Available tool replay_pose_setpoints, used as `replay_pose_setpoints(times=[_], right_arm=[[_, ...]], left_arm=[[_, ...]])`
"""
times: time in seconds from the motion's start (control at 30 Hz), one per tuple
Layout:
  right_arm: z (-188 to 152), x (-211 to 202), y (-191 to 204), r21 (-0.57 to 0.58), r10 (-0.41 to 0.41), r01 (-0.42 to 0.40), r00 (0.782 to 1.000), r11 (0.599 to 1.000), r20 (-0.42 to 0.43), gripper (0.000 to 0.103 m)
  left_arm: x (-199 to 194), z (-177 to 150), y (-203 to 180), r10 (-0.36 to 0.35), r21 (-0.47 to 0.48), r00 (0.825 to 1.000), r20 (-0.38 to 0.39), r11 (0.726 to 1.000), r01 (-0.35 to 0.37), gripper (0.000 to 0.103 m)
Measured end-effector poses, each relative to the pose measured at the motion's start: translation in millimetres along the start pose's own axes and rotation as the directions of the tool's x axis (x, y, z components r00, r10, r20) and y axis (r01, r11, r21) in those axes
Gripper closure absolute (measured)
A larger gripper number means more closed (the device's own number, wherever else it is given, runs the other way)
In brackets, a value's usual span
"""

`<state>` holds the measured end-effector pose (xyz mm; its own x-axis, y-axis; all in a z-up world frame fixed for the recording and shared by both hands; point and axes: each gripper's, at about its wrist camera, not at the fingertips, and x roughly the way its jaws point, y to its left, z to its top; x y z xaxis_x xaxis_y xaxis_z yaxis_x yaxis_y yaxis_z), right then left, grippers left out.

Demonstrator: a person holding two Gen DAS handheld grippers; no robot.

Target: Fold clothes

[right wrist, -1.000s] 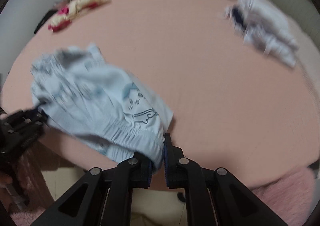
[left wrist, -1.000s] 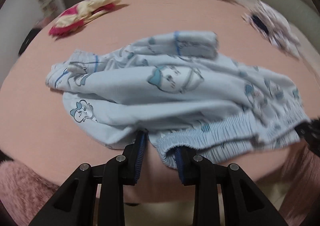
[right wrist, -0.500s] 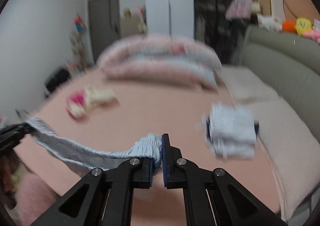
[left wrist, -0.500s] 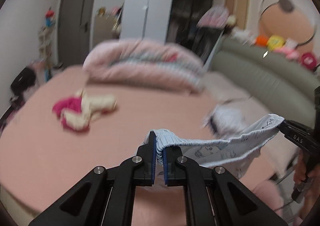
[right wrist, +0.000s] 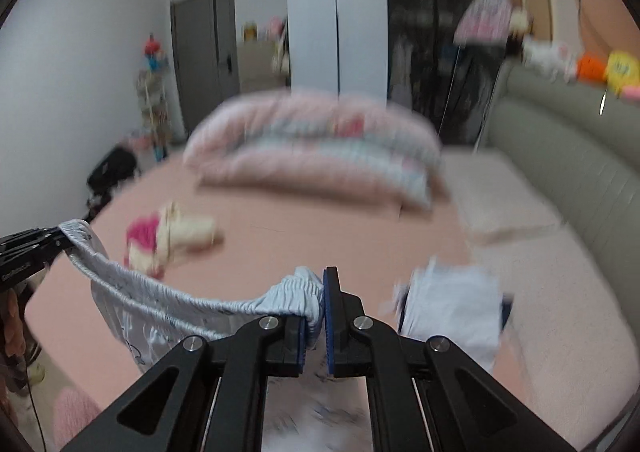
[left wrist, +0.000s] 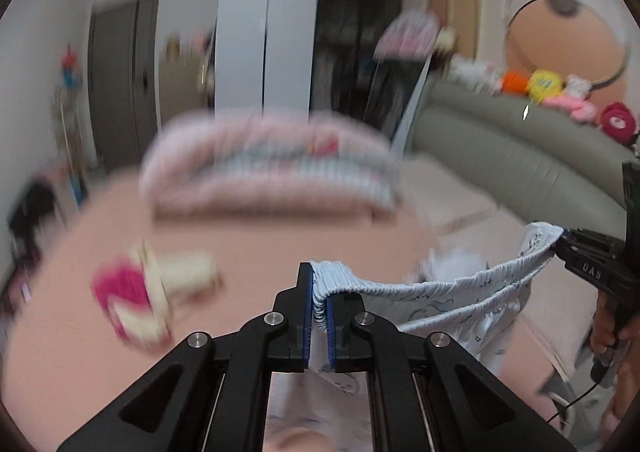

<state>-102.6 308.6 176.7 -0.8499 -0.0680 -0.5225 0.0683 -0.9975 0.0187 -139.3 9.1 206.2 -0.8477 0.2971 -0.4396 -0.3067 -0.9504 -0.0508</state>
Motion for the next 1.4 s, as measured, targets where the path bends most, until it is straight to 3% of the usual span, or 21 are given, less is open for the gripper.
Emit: replay_pose_setpoints(times=[0.1, 0.2, 0.27, 0.33, 0.4, 0.47, 0.53, 0.6, 0.67, 0.7, 0.73, 0.8, 0.87, 0.93, 1.03, 1.07, 1.13, 1.23, 1.27, 1.3, 1.4], right_arm=[[36.9, -49.4, 2.9, -0.019, -0.013, 0.016, 0.987, 1.0, 0.162, 0.099], [30.1, -74.1, 5.1, -0.03, -0.003, 0.01, 0.973, 1.0, 0.229, 0.1], [-1.7, -71.8, 8.0, -0.013, 0.005, -0.002, 0.98, 1.0, 0.201, 0.1], [-45.1, -61.8, 12.7, 0.013, -0.005, 0.003, 0.989, 1.0, 0.149, 0.099], [-95.3, -37.6, 18.8, 0.03, -0.033, 0.031, 0.997, 0.999, 0.065, 0.1], [-165.4, 11.2, 21.3, 0.047, -0.065, 0.07, 0.994, 0.996, -0.085, 0.099], [-229.9, 64.6, 21.4, 0.067, -0.065, 0.086, 0.963, 0.994, -0.261, 0.099], [-286.6, 107.7, 22.7, 0.075, -0.055, 0.094, 0.909, 0.993, -0.413, 0.099], [-336.0, 141.5, 24.4, 0.072, -0.046, 0.1, 0.842, 0.992, -0.537, 0.099], [-343.1, 141.1, 26.6, 0.057, -0.056, 0.102, 0.845, 0.993, -0.532, 0.097], [-342.4, 134.7, 30.0, 0.037, -0.072, 0.105, 0.862, 0.994, -0.501, 0.091], [-337.6, 129.8, 34.5, 0.015, -0.084, 0.106, 0.857, 0.994, -0.509, 0.081], [-332.9, 121.0, 35.9, 0.02, -0.07, 0.093, 0.859, 0.995, -0.508, 0.077], [-321.7, 108.0, 32.1, 0.054, -0.032, 0.068, 0.865, 0.996, -0.502, 0.07], [-324.9, 86.7, 38.0, 0.073, 0.067, -0.034, 0.85, 0.997, -0.522, 0.056], [-326.7, 81.1, 40.8, 0.073, 0.095, -0.066, 0.842, 0.995, -0.532, 0.056], [-324.5, 67.7, 41.1, 0.08, 0.111, -0.082, 0.849, 0.993, -0.517, 0.056], [-315.4, 64.1, 29.4, 0.109, 0.088, -0.04, 0.871, 0.993, -0.484, 0.056], [-313.1, 68.4, 26.2, 0.11, 0.072, -0.021, 0.871, 0.994, -0.485, 0.056], [-310.8, 72.7, 22.9, 0.112, 0.057, -0.003, 0.872, 0.994, -0.487, 0.056], [-309.1, 99.8, 20.1, 0.121, 0.064, 0.0, 0.849, 0.993, -0.525, 0.056]], left_arm=[[-36.3, 21.4, -9.1, 0.01, 0.027, 0.995, 0.098, 1.0, -0.013, 0.099], [-56.4, 9.2, -11.3, 0.036, 0.035, 0.991, 0.128, 0.999, -0.041, 0.098], [-51.9, -23.7, -9.4, 0.032, 0.02, 0.997, 0.073, 0.999, -0.034, 0.097], [-31.2, -76.9, -4.3, 0.008, -0.035, 0.999, -0.035, 0.999, -0.009, 0.097], [8.9, -144.3, 1.7, -0.016, -0.09, 0.984, -0.177, 0.996, 0.0, 0.097], [55.5, -215.1, 8.6, -0.033, -0.138, 0.947, -0.321, 0.99, -0.012, 0.097], [100.7, -281.5, 13.4, -0.028, -0.147, 0.886, -0.463, 0.988, -0.045, 0.097], [133.9, -335.3, 15.2, -0.011, -0.112, 0.815, -0.58, 0.991, -0.067, 0.097], [145.0, -364.8, 14.6, -0.005, -0.097, 0.774, -0.634, 0.993, -0.073, 0.095], [140.7, -365.5, 14.1, 0.0, -0.093, 0.789, -0.614, 0.993, -0.073, 0.095], [136.6, -366.0, 13.6, 0.005, -0.089, 0.803, -0.597, 0.993, -0.072, 0.095], [132.6, -364.5, 15.2, -0.013, -0.114, 0.79, -0.613, 0.991, -0.072, 0.094], [120.4, -359.9, 22.4, -0.06, -0.178, 0.8, -0.598, 0.982, -0.06, 0.092], [102.7, -354.7, 30.1, -0.102, -0.242, 0.821, -0.562, 0.969, -0.044, 0.088], [85.9, -348.3, 33.9, -0.188, -0.304, 0.817, -0.545, 0.953, 0.016, 0.081], [81.5, -345.8, 34.0, -0.211, -0.309, 0.81, -0.547, 0.95, 0.039, 0.079], [70.9, -342.6, 31.7, -0.213, -0.289, 0.8, -0.561, 0.956, 0.052, 0.072], [67.7, -328.0, 32.8, -0.107, -0.229, 0.835, -0.54, 0.973, -0.023, 0.071], [65.7, -324.4, 35.0, -0.09, -0.236, 0.86, -0.502, 0.971, -0.037, 0.071], [69.6, -323.1, 35.7, -0.103, -0.249, 0.87, -0.482, 0.968, -0.024, 0.071], [99.7, -333.5, 24.5, -0.133, -0.223, 0.834, -0.536, 0.975, 0.011, 0.073]])
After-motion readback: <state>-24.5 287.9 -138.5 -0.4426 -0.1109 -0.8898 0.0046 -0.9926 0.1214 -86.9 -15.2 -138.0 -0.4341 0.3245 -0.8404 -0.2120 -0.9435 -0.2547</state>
